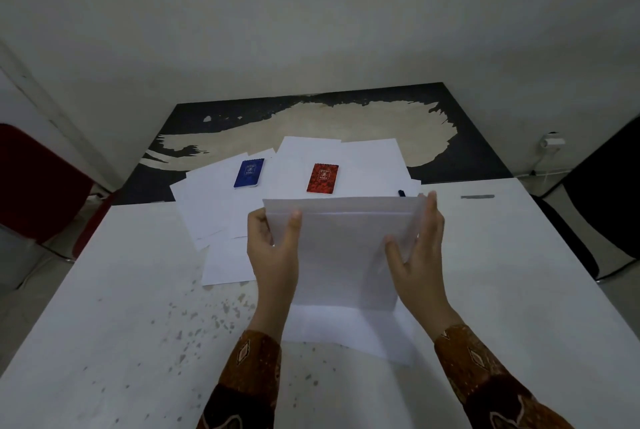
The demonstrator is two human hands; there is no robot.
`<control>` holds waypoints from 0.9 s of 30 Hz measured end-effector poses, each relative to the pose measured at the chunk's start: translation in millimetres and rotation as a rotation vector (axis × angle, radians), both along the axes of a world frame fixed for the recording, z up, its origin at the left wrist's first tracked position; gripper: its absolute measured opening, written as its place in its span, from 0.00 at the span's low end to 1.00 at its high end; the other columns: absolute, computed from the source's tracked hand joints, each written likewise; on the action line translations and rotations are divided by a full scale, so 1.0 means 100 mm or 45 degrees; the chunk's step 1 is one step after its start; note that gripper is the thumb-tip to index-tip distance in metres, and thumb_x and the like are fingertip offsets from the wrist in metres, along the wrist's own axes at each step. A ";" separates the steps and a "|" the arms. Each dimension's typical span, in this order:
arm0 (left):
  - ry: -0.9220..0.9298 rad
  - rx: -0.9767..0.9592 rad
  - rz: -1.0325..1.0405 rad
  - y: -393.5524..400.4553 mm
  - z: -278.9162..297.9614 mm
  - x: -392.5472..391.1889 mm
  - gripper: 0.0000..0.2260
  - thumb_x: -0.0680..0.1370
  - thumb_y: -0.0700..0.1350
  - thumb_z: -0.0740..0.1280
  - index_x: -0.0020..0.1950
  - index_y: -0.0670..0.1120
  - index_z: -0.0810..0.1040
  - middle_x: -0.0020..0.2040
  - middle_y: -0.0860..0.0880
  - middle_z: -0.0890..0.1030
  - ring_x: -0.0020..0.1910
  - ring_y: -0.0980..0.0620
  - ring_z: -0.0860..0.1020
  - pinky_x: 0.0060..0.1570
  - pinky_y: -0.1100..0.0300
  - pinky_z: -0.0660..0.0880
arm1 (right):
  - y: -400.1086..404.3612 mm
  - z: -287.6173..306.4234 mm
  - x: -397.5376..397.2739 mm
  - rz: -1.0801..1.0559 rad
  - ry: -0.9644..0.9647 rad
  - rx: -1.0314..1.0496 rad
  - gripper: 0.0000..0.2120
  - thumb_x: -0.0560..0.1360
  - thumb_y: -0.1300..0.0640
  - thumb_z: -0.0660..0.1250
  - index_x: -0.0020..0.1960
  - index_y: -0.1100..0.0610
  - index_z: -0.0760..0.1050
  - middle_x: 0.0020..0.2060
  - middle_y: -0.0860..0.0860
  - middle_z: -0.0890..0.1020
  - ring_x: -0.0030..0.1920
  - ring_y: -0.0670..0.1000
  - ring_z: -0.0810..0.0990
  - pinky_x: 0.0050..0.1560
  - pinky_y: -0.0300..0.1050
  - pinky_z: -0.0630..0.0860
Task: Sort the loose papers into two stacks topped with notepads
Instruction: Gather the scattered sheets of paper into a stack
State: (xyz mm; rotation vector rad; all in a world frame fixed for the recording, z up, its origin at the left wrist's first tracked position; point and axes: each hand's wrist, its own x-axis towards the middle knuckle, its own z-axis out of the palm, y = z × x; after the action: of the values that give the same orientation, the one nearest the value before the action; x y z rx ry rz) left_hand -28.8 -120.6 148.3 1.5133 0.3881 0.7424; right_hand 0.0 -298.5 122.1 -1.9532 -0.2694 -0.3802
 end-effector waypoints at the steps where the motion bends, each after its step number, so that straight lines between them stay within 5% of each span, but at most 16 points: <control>1: 0.020 -0.017 0.020 -0.01 0.02 0.02 0.06 0.77 0.48 0.67 0.49 0.57 0.70 0.48 0.58 0.78 0.48 0.55 0.79 0.39 0.69 0.77 | 0.00 0.04 0.02 -0.009 -0.078 -0.154 0.40 0.78 0.59 0.63 0.72 0.33 0.40 0.73 0.49 0.56 0.66 0.38 0.59 0.59 0.32 0.64; 6: 0.170 -0.144 0.129 -0.02 0.09 0.11 0.10 0.78 0.57 0.60 0.41 0.54 0.71 0.41 0.52 0.78 0.42 0.53 0.78 0.40 0.60 0.78 | -0.02 0.02 0.11 -0.021 -0.204 -0.340 0.31 0.76 0.60 0.66 0.70 0.39 0.55 0.74 0.54 0.58 0.68 0.37 0.56 0.59 0.22 0.57; 9: 0.228 -0.143 0.168 -0.02 0.12 0.19 0.10 0.78 0.56 0.62 0.41 0.51 0.71 0.41 0.52 0.78 0.40 0.54 0.78 0.35 0.65 0.74 | -0.07 -0.03 0.12 -0.013 -0.227 -0.293 0.30 0.75 0.61 0.67 0.69 0.41 0.58 0.73 0.55 0.60 0.69 0.38 0.56 0.60 0.21 0.58; 11: 0.253 -0.119 0.190 -0.02 0.09 0.21 0.10 0.79 0.53 0.61 0.43 0.48 0.72 0.41 0.51 0.77 0.40 0.54 0.77 0.33 0.68 0.71 | -0.07 -0.07 0.09 0.045 -0.138 -0.152 0.33 0.75 0.59 0.68 0.70 0.38 0.54 0.74 0.51 0.59 0.70 0.44 0.62 0.64 0.31 0.64; 15: 0.233 -0.129 0.189 -0.01 0.05 0.23 0.11 0.81 0.52 0.59 0.46 0.45 0.72 0.40 0.52 0.76 0.38 0.56 0.76 0.27 0.73 0.70 | -0.10 -0.15 0.12 0.084 0.257 0.251 0.39 0.73 0.56 0.70 0.71 0.34 0.49 0.67 0.41 0.66 0.62 0.41 0.71 0.58 0.33 0.72; 17: 0.208 -0.115 0.148 0.00 0.04 0.24 0.12 0.81 0.53 0.58 0.47 0.46 0.72 0.41 0.52 0.77 0.38 0.55 0.77 0.29 0.71 0.72 | -0.15 -0.29 0.16 0.160 0.400 0.259 0.30 0.74 0.57 0.69 0.70 0.42 0.58 0.61 0.40 0.72 0.59 0.42 0.74 0.60 0.40 0.74; 21: 0.163 -0.016 -0.054 0.08 -0.19 0.18 0.03 0.78 0.51 0.65 0.48 0.53 0.73 0.45 0.53 0.78 0.45 0.55 0.78 0.41 0.65 0.76 | -0.21 -0.52 0.17 0.239 0.472 0.256 0.16 0.78 0.62 0.63 0.61 0.47 0.66 0.54 0.41 0.77 0.55 0.39 0.77 0.52 0.31 0.76; 27: 0.222 0.048 -0.205 0.17 -0.69 0.04 0.17 0.70 0.61 0.65 0.46 0.49 0.73 0.43 0.51 0.75 0.42 0.60 0.75 0.47 0.65 0.71 | -0.18 -0.78 0.19 0.163 0.507 0.246 0.07 0.81 0.62 0.56 0.50 0.53 0.70 0.45 0.49 0.76 0.46 0.50 0.76 0.47 0.40 0.73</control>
State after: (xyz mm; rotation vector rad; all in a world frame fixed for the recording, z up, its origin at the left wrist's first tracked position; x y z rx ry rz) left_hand -25.0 -103.8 79.4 1.6296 0.3794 0.4956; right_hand 18.7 -316.6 44.3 -1.7650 -0.0934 0.0676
